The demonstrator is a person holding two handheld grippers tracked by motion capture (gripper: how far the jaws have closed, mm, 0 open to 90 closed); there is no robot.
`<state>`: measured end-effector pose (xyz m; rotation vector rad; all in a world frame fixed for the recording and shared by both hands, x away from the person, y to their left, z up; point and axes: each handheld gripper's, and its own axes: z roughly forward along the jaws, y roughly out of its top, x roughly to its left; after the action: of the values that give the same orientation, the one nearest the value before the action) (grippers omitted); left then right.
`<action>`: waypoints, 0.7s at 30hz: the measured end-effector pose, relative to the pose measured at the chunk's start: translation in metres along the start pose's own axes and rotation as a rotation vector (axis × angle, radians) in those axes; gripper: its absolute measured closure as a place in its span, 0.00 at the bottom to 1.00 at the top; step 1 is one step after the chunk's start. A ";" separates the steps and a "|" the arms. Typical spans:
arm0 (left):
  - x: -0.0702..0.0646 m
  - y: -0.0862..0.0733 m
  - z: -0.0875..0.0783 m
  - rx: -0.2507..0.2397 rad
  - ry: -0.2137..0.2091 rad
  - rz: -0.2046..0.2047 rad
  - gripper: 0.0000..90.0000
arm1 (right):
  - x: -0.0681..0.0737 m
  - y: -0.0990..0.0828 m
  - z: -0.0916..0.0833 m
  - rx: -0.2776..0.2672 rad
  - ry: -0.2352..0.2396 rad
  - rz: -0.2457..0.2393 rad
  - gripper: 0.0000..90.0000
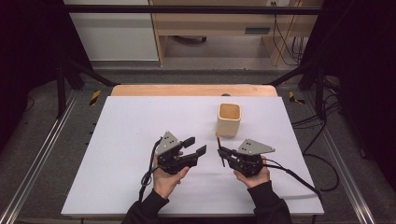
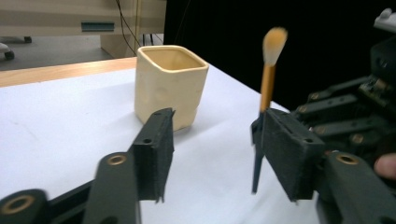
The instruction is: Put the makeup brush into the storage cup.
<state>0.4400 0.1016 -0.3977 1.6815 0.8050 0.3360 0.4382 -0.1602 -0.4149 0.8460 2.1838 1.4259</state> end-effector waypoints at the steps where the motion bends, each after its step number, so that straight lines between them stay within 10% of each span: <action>1: 0.002 -0.001 -0.002 0.010 0.005 0.006 0.44 | -0.001 0.001 -0.001 -0.002 -0.005 0.000 0.93; 21: 0.043 -0.030 -0.050 0.117 0.086 0.062 0.14 | -0.024 0.020 -0.019 -0.098 -0.101 0.063 0.93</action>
<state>0.4312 0.1697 -0.4205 1.8140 0.8508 0.4133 0.4494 -0.1831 -0.3885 0.9380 2.0126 1.4729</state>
